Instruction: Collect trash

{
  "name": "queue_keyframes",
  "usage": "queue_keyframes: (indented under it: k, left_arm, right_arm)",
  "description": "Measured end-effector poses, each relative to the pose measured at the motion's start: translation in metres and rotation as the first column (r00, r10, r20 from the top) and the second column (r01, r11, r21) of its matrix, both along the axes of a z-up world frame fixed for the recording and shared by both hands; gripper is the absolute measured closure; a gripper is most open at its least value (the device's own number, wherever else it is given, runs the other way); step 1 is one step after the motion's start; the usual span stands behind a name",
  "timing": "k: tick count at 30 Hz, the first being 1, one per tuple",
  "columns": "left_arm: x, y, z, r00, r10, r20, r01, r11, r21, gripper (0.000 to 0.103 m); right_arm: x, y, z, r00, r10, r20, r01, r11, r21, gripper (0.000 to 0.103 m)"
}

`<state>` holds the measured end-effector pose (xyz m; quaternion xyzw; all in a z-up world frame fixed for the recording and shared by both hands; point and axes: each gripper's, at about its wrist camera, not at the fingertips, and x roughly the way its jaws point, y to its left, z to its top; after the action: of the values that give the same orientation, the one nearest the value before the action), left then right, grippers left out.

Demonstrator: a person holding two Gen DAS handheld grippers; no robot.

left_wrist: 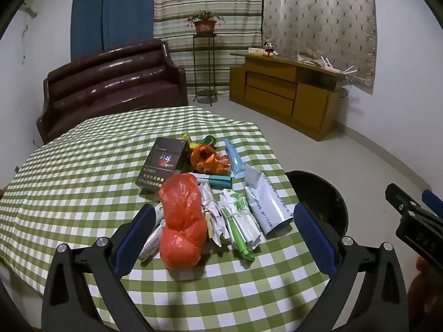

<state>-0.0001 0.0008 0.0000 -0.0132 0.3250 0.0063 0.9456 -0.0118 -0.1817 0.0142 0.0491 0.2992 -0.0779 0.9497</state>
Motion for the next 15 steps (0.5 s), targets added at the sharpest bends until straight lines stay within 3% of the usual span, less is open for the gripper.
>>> queue_keyframes:
  k: [15]
  left_arm:
    - [-0.004, -0.006, 0.006, 1.000, 0.002, 0.002, -0.002, 1.000, 0.023, 0.006]
  right_arm:
    - [-0.001, -0.001, 0.000, 1.000, 0.001, 0.002, -0.001, 1.000, 0.009, 0.004]
